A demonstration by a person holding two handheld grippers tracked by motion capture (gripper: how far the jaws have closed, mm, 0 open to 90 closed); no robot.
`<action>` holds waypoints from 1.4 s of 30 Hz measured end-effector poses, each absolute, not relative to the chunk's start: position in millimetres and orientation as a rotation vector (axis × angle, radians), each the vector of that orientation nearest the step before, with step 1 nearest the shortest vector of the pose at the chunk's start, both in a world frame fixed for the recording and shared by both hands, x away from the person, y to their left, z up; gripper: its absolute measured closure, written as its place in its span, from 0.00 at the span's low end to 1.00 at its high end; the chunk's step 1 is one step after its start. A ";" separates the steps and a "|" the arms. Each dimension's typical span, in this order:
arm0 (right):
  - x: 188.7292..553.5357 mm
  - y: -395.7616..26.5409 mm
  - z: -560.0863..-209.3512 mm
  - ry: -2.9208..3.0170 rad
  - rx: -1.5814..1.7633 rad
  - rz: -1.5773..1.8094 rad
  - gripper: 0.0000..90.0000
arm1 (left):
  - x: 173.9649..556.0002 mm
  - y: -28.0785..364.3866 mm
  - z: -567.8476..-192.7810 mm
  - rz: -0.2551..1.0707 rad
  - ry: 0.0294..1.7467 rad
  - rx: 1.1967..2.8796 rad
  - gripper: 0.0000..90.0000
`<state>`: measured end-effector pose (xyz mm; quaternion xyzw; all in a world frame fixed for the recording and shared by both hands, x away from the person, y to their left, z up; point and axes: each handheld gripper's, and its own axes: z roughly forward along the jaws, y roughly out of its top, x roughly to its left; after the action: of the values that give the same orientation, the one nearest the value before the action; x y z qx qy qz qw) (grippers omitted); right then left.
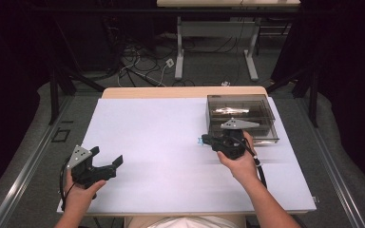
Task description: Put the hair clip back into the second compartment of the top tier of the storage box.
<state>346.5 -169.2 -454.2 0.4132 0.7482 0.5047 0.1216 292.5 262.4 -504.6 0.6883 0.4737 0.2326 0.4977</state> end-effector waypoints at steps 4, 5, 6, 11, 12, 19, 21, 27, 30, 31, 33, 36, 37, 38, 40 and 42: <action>348.2 -178.8 -450.6 2.149 1.215 1.481 0.99 | 292.9 260.6 -504.8 0.555 1.146 1.664 0.00; 348.8 -181.3 -449.8 2.143 1.214 1.483 0.99 | 292.6 261.0 -504.4 0.554 1.143 1.674 0.00; 349.1 -183.5 -448.9 2.133 1.218 1.485 0.99 | 292.5 260.6 -504.4 0.548 1.144 1.669 0.00; 350.3 -193.2 -446.1 2.098 1.240 1.484 0.99 | 292.7 260.3 -503.9 0.555 1.137 1.668 0.00; 350.7 -194.6 -445.9 2.090 1.243 1.489 0.99 | 292.6 260.2 -503.7 0.555 1.138 1.667 0.00; 354.0 -206.9 -444.2 2.035 1.272 1.493 0.99 | 292.5 259.8 -503.7 0.559 1.142 1.660 0.00; 355.0 -211.0 -443.8 2.024 1.278 1.488 0.99 | 292.1 260.8 -503.0 0.561 1.139 1.663 0.00; 357.3 -222.5 -442.8 1.980 1.314 1.472 0.99 | 291.7 261.7 -502.4 0.576 1.134 1.663 0.00; 358.8 -229.0 -442.7 1.965 1.333 1.466 0.99 | 291.9 262.6 -502.4 0.579 1.127 1.654 0.00; 359.6 -230.7 -443.2 1.951 1.335 1.465 0.99 | 292.0 262.9 -502.5 0.582 1.125 1.651 0.00; 360.3 -234.7 -443.1 1.943 1.355 1.461 0.99 | 292.0 263.4 -502.4 0.583 1.124 1.652 0.00; 362.0 -240.3 -444.0 1.929 1.369 1.455 0.99 | 292.2 263.8 -502.3 0.576 1.127 1.653 0.00; 362.8 -242.1 -444.5 1.921 1.370 1.452 0.99 | 292.1 263.6 -502.3 0.574 1.126 1.653 0.00; 363.2 -242.9 -445.1 1.908 1.382 1.455 0.99 | 292.1 263.5 -502.3 0.573 1.125 1.654 0.00; 364.0 -246.8 -445.6 1.909 1.391 1.440 0.99 | 292.0 263.1 -502.2 0.571 1.124 1.652 0.00; 365.5 -249.6 -447.1 1.897 1.396 1.435 0.99 | 292.0 263.1 -502.1 0.570 1.124 1.653 0.00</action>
<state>365.5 -249.6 -447.1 0.4967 0.6753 0.5109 0.1905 292.0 263.1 -502.1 0.6854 0.4661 0.2366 0.5069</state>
